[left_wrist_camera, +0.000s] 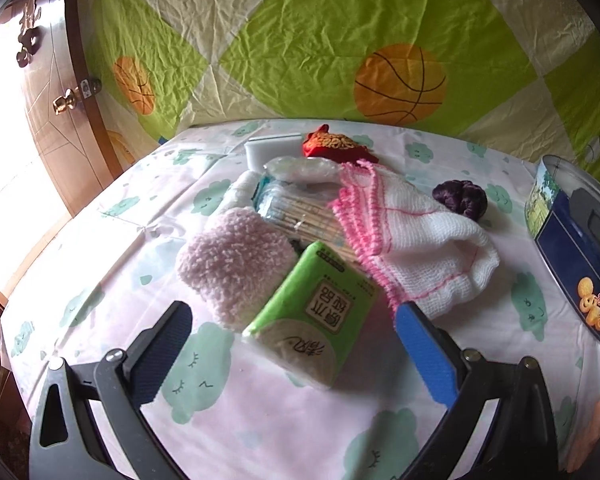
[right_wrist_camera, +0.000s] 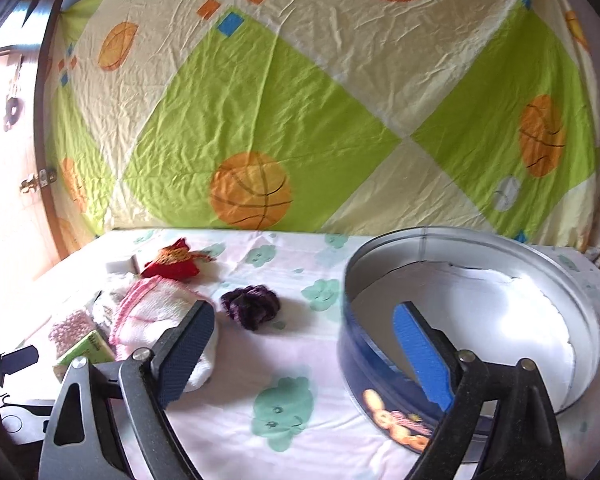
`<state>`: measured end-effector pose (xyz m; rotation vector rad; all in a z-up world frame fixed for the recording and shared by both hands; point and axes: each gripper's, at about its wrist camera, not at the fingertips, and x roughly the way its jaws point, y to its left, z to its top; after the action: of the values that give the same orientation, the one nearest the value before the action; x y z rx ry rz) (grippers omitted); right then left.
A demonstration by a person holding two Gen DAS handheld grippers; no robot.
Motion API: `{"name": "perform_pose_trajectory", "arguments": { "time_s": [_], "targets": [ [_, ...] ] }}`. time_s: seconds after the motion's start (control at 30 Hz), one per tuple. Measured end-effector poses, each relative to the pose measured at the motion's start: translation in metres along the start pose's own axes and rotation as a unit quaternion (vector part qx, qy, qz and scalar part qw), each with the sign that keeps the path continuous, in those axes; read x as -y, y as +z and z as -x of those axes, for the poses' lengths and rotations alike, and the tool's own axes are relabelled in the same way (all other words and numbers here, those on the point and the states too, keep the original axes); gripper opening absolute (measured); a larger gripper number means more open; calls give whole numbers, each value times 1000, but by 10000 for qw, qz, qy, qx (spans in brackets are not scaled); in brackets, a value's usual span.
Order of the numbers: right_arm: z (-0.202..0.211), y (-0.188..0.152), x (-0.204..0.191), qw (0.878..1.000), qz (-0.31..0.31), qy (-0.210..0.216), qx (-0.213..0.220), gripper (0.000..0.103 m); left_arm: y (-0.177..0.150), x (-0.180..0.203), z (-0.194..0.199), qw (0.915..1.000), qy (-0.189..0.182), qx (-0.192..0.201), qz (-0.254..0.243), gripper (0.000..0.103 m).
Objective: Organize soft objects
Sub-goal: 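Grasp the white pink-edged gauze towel with the right tool while the left tool grasps the green tissue pack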
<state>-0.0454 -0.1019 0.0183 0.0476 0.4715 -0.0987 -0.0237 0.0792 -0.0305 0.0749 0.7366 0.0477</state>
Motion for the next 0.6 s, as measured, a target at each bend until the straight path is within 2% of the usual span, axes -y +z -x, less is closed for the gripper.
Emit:
{"name": "perform_pose_trajectory", "arguments": {
  "time_s": [0.07,0.13,0.2,0.23,0.27,0.3,0.33,0.37,0.4,0.47,0.5,0.57,0.6],
  "targets": [
    [-22,1,-17,9978,167,416,-494,92,-3,-13,-3,9999,47,-143,83,103],
    [-45,0,-37,9917,367,745,-982,90,-6,-20,-13,9987,180,-462,78,103],
    [-65,-3,-52,9853,426,923,-1372,87,-8,-22,-23,9972,-24,-741,63,103],
    [-75,-6,-58,9816,415,994,-1576,81,-10,-23,-28,9962,-92,-864,86,103],
    [-83,-9,-61,9772,364,1113,-1769,70,-12,-25,-31,9952,-142,-958,135,103],
    [-88,-12,-62,9725,301,1293,-1912,40,-12,-27,-30,9950,-218,-947,235,103],
    [-89,-13,-62,9702,245,1439,-1934,30,-13,-29,-32,9941,-278,-1010,280,103],
    [-84,-12,-60,9722,189,1485,-1802,24,-13,-31,-34,9935,-349,-1034,329,103],
    [-76,-11,-57,9749,126,1552,-1593,9,-13,-32,-35,9932,-374,-1042,363,102],
    [-58,-8,-51,9795,109,1645,-1160,8,-12,-32,-37,9934,-344,-1024,378,91],
    [-48,-7,-50,9821,129,1626,-938,7,-9,-30,-38,9934,-352,-1026,384,80],
    [-28,0,-43,9839,100,1704,-525,7,-6,-27,-37,9940,-400,-954,356,70],
    [-20,5,-38,9845,53,1716,-354,7,-5,-24,-36,9943,-448,-910,319,60]
  ]
}}
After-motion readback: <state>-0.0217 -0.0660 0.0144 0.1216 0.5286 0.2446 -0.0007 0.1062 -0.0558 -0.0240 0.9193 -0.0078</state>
